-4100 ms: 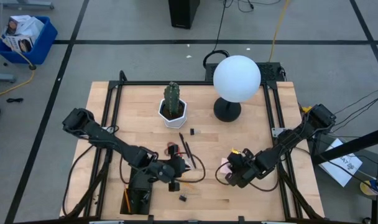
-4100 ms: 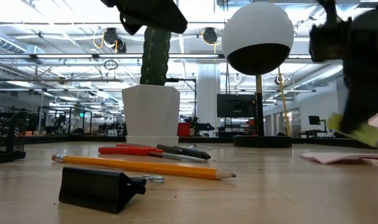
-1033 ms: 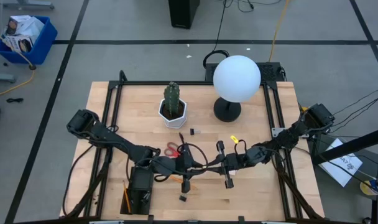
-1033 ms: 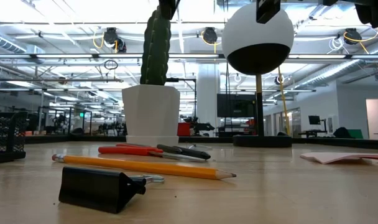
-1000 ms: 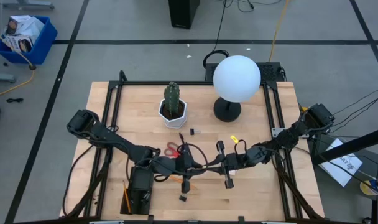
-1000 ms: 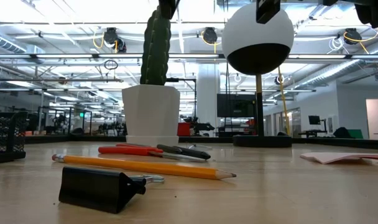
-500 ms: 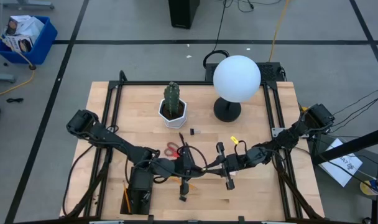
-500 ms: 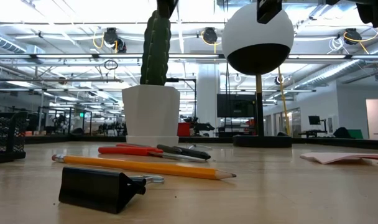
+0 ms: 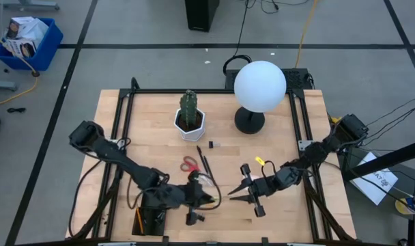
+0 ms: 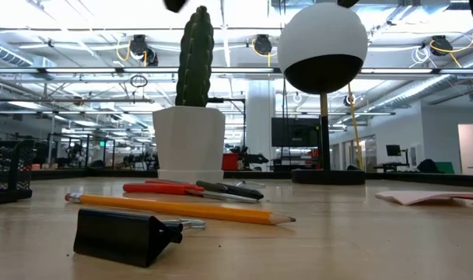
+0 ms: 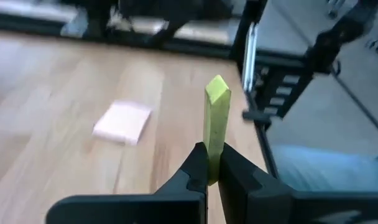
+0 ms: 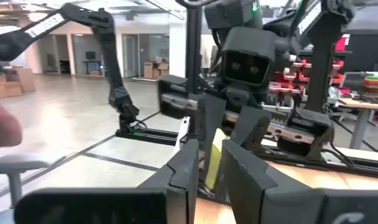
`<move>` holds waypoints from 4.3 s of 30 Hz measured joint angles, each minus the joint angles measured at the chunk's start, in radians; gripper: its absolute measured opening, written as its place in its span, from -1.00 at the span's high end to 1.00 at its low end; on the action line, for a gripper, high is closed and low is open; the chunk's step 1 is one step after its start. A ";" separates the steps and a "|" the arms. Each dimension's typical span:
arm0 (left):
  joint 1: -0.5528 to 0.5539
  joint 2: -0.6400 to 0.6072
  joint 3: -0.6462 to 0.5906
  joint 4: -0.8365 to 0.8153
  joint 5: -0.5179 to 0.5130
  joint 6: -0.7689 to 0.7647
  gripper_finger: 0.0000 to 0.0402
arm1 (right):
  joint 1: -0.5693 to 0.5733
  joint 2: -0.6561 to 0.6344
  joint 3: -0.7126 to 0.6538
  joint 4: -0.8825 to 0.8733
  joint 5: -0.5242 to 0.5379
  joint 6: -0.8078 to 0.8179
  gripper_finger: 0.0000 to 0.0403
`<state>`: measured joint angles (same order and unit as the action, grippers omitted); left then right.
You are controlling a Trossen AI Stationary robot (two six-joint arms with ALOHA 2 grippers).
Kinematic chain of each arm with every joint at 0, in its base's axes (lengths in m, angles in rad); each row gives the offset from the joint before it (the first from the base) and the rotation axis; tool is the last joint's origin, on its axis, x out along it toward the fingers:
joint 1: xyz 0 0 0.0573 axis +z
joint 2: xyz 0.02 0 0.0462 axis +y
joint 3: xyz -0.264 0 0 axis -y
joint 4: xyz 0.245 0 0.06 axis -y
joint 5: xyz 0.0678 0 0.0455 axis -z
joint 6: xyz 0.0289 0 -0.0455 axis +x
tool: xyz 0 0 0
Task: Pick and place office supplies into organizer
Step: Put the eraser in the desk organizer, then put the sticky notes in the desk organizer
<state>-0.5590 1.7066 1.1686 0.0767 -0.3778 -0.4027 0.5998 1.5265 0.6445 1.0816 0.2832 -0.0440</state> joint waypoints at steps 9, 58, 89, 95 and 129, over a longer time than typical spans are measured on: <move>-0.100 -0.105 0.000 -0.268 -0.018 -0.196 0.93 | 0.017 0.000 0.000 -0.001 0.002 -0.028 0.70; -0.185 -0.131 -0.001 -0.791 0.574 -1.427 0.85 | 0.010 -0.001 0.000 -0.017 0.004 -0.096 0.74; -0.301 -0.120 -0.001 -0.762 0.478 -1.962 0.85 | 0.123 -0.133 0.000 -0.140 0.074 -0.183 0.77; -0.308 -0.120 -0.001 -0.762 0.479 -1.938 0.84 | 0.146 -0.178 -0.001 -0.213 0.087 -0.176 0.78; -0.297 -0.122 -0.001 -0.763 0.408 -1.882 0.20 | 0.155 -0.179 -0.001 -0.259 0.086 -0.177 0.90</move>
<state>-0.8563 1.5851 1.1675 -0.6864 0.0303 -2.2844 0.7547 1.3479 0.6434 0.8227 0.3695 -0.2214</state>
